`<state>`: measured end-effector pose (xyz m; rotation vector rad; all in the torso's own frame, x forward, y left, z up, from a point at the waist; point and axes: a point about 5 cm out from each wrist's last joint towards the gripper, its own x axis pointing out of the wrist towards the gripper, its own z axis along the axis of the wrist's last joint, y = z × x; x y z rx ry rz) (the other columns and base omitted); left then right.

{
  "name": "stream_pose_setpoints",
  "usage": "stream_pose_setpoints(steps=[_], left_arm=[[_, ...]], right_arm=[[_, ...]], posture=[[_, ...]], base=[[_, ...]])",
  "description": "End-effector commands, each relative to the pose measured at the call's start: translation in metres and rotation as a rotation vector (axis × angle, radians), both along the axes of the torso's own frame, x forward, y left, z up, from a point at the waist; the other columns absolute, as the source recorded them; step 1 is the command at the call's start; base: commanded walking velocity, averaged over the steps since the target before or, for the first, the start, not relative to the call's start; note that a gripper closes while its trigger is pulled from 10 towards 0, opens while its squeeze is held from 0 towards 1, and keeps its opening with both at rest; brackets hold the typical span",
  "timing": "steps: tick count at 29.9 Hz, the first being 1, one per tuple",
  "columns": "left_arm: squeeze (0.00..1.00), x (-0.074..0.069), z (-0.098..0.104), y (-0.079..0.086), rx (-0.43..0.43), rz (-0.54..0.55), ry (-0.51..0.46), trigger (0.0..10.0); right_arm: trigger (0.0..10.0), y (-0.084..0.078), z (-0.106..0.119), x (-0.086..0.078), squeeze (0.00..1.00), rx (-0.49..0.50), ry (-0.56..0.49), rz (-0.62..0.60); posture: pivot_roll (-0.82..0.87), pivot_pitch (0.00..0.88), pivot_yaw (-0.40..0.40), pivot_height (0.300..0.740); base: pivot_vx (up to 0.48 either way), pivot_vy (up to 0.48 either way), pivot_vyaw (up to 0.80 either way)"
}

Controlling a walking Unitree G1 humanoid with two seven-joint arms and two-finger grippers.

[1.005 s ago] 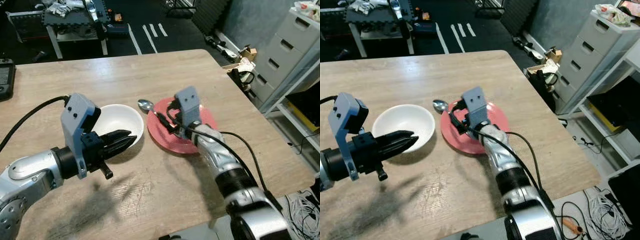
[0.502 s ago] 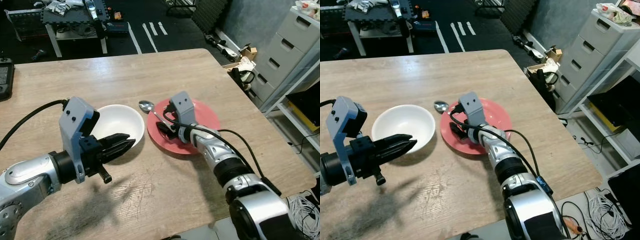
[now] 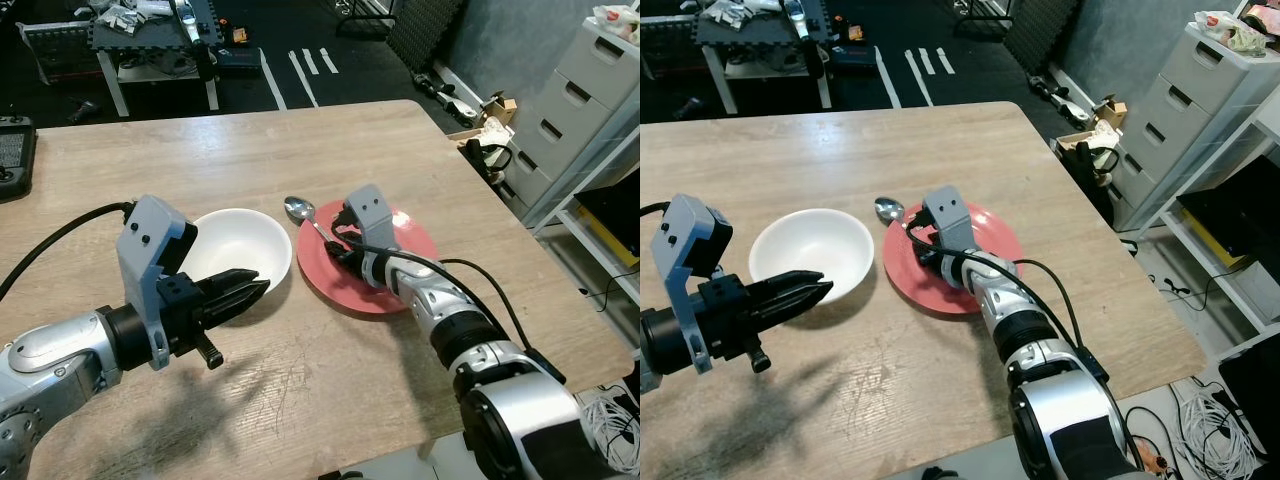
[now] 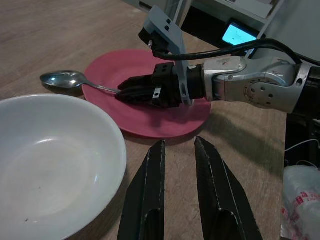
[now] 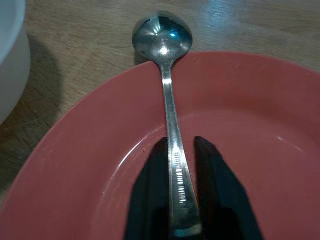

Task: Setting the table

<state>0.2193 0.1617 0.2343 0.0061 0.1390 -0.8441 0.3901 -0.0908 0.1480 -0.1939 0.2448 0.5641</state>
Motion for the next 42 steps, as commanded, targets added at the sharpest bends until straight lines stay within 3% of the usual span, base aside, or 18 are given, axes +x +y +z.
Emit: stream_pose_setpoints(steps=[1, 6, 10, 11, 12, 13, 15, 22, 30, 42], left_arm=[[0.0, -0.002, 0.0, -0.002, 0.005, -0.012, 0.006, 10.0], [0.0, -0.001, 0.0, -0.002, 0.005, -0.01, 0.007, 10.0], [0.0, -0.001, 0.0, -0.002, 0.005, -0.009, 0.007, 10.0], [0.0, -0.001, 0.0, -0.002, 0.005, -0.008, 0.007, 10.0], [0.0, -0.001, 0.001, -0.002, 0.005, -0.007, 0.007, 10.0], [0.0, -0.001, 0.001, -0.002, 0.005, -0.006, 0.007, 10.0], [0.0, -0.001, 0.001, -0.001, 0.004, -0.006, 0.008, 10.0], [0.0, 0.0, -0.001, -0.003, 0.004, -0.013, 0.014, 10.0], [0.0, 0.0, -0.002, -0.004, 0.001, -0.021, 0.018, 10.0], [0.0, 0.0, -0.002, -0.004, 0.001, -0.022, 0.019, 10.0]], right_arm=[[0.0, -0.004, -0.015, -0.004, 0.0, -0.009, 0.067, -0.022], [0.0, -0.005, -0.014, -0.003, 0.0, 0.007, 0.064, -0.032], [0.0, -0.005, -0.004, 0.0, 0.0, 0.078, 0.029, -0.061], [2.3, -0.006, 0.004, 0.002, 0.0, 0.11, 0.004, -0.076], [2.3, -0.007, 0.008, 0.004, 0.0, 0.13, -0.013, -0.085], [10.0, -0.01, 0.017, 0.006, 0.0, 0.164, -0.038, -0.106], [10.0, -0.017, 0.031, 0.007, 0.0, 0.215, -0.076, -0.136], [10.0, -0.031, 0.049, 0.0, 0.0, 0.254, -0.132, -0.146], [10.0, -0.073, 0.034, -0.036, 0.0, 0.17, -0.103, -0.223], [10.0, -0.074, 0.037, -0.047, 0.0, 0.165, -0.079, -0.235]], posture=[[0.07, 0.122, 0.0, 0.74], [0.07, 0.12, 0.003, 0.74], [0.07, 0.12, 0.002, 0.74], [0.07, 0.12, 0.003, 0.74], [0.07, 0.12, 0.003, 0.74], [0.07, 0.121, 0.005, 0.74], [0.06, 0.121, 0.008, 0.74], [0.05, 0.121, 0.011, 0.74], [0.03, 0.125, 0.009, 0.74], [0.03, 0.125, 0.009, 0.74]], base=[[0.0, 0.0, 0.0], [0.0, 0.0, 0.0], [0.0, 0.0, 0.0], [0.0, 0.0, 0.0], [0.0, 0.0, 0.0], [0.0, 0.0, 0.0], [0.0, 0.0, 0.0], [0.0, 0.0, 0.0], [0.0, 0.0, 0.0], [0.0, 0.0, 0.0]])
